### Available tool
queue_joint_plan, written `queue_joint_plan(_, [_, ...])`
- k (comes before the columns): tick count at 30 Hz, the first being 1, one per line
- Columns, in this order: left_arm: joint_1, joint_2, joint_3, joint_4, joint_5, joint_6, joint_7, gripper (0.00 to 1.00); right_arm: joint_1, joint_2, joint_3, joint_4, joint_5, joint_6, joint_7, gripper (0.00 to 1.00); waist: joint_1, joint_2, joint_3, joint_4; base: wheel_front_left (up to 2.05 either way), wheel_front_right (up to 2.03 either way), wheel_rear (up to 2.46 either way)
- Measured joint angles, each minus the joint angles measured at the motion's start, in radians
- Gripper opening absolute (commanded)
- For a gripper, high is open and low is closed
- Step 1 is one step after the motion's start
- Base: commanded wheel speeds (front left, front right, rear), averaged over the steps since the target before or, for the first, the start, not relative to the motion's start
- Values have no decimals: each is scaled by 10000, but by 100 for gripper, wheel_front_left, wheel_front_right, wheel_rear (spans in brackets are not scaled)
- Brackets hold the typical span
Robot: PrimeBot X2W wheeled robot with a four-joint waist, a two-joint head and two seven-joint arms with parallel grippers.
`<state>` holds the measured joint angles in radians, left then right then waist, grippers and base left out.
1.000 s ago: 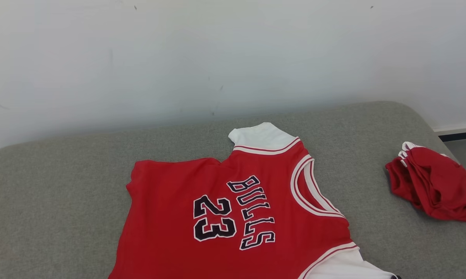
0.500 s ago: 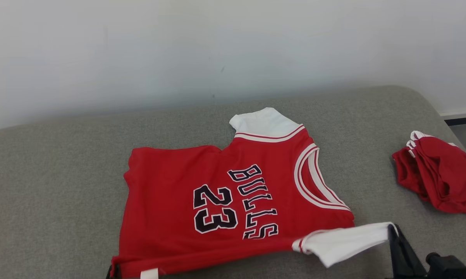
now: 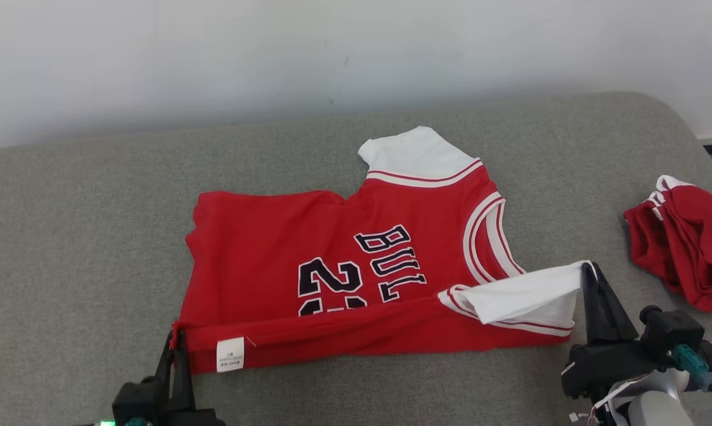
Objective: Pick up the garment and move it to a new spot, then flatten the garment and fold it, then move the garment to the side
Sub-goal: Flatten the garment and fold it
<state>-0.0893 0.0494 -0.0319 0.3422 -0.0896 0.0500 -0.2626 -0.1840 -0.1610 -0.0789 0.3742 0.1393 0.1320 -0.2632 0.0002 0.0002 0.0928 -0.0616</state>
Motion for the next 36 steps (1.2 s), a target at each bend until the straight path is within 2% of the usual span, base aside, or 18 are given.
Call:
queue_joint_plan(16, [-1138, -2, -332, 121, -8, 395, 0, 0, -1361, -221, 336, 798, -65, 0, 0, 0, 0, 0, 1109, 217, 0, 0, 0])
queue_joint_plan(17, [-1177, -2, -353, 123, -13, 407, 0, 14, -1431, -219, 318, 894, -65, 0, 0, 11, 0, 0, 1153, 224, 0, 0, 0])
queue_joint_plan(18, [-1185, -2, -380, 125, -15, 430, 0, 41, -1465, -213, 286, 995, -65, 0, 0, 33, -1, 0, 1188, 230, 0, 0, 0])
queue_joint_plan(19, [-1185, 2, -393, 142, -42, 453, 0, 98, -1479, -192, 263, 1041, -63, 0, 0, 71, -1, 1, 1216, 234, 0, 0, 0])
queue_joint_plan(20, [-1185, 0, -416, 138, -59, 472, 0, 100, -1486, -178, 249, 1068, -61, 0, 0, 100, 0, 0, 1235, 236, 0, 0, 0])
queue_joint_plan(31, [-724, 0, -351, -142, -351, 748, 0, 100, -1129, -90, -280, 569, -42, 0, -2, 100, -2, -1, 1058, 177, 0, 0, 0])
queue_joint_plan(36, [-203, 0, -393, -391, -543, 823, 0, 100, -213, -150, 59, 702, 19, 0, 0, 100, -3, -1, 939, 168, 0, 0, 0])
